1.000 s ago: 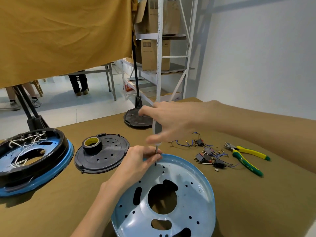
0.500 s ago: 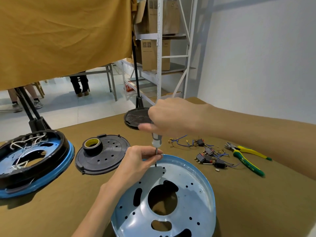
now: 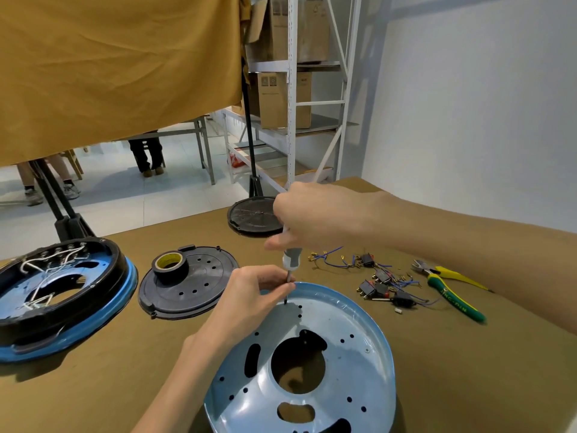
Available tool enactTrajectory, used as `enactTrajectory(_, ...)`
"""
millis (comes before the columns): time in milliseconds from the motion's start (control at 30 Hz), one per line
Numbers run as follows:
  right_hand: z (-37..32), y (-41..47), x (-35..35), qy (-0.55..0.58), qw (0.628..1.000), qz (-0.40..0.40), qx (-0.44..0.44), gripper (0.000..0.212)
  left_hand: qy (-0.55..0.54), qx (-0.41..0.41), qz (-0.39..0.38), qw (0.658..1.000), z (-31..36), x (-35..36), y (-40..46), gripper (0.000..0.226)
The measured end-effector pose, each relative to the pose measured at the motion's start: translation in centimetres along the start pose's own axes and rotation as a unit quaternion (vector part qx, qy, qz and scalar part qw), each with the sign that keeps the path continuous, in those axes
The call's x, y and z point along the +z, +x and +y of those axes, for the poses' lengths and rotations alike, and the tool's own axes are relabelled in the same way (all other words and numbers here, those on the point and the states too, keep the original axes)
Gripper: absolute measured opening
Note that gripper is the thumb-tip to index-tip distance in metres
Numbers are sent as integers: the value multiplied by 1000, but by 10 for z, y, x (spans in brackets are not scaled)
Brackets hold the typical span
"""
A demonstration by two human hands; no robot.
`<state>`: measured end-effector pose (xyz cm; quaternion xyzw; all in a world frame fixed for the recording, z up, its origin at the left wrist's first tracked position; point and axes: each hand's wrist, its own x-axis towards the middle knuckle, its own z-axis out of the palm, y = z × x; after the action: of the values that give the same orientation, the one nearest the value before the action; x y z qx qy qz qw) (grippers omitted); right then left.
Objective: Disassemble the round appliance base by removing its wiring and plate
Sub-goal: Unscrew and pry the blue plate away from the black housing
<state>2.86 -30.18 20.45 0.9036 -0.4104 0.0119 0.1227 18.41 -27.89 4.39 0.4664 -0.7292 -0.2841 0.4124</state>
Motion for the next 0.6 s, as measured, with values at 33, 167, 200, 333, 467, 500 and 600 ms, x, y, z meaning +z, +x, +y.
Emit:
enactTrajectory(33, 2, 1, -3, 36, 999, -15, -15, 38, -8, -3, -10, 1000, 1, 0, -1, 16)
enactTrajectory(167, 9, 1, -19, 129, 981, -116, -89, 33, -11, -11, -2, 1000, 0, 0, 0, 13)
enactTrajectory(200, 8, 0, -19, 143, 979, -121, -83, 40, -6, -14, 8, 1000, 0, 0, 0, 10)
enactTrajectory(333, -5, -2, -9, -8, 1000, -16, 18, 51, -15, -23, 21, 999, 1, -1, 3, 3)
enactTrajectory(467, -8, 2, -19, 49, 995, -73, -41, 13, -6, -25, 8, 1000, 0, -3, 1, 6)
enactTrajectory(500, -5, 3, -25, 75, 989, -108, -72, 8, -9, -26, -7, 1000, 0, -2, 0, 11)
enactTrajectory(600, 1, 1, -30, 104, 973, -168, -115, 38, 4, -27, -27, 999, 0, 0, -1, 19)
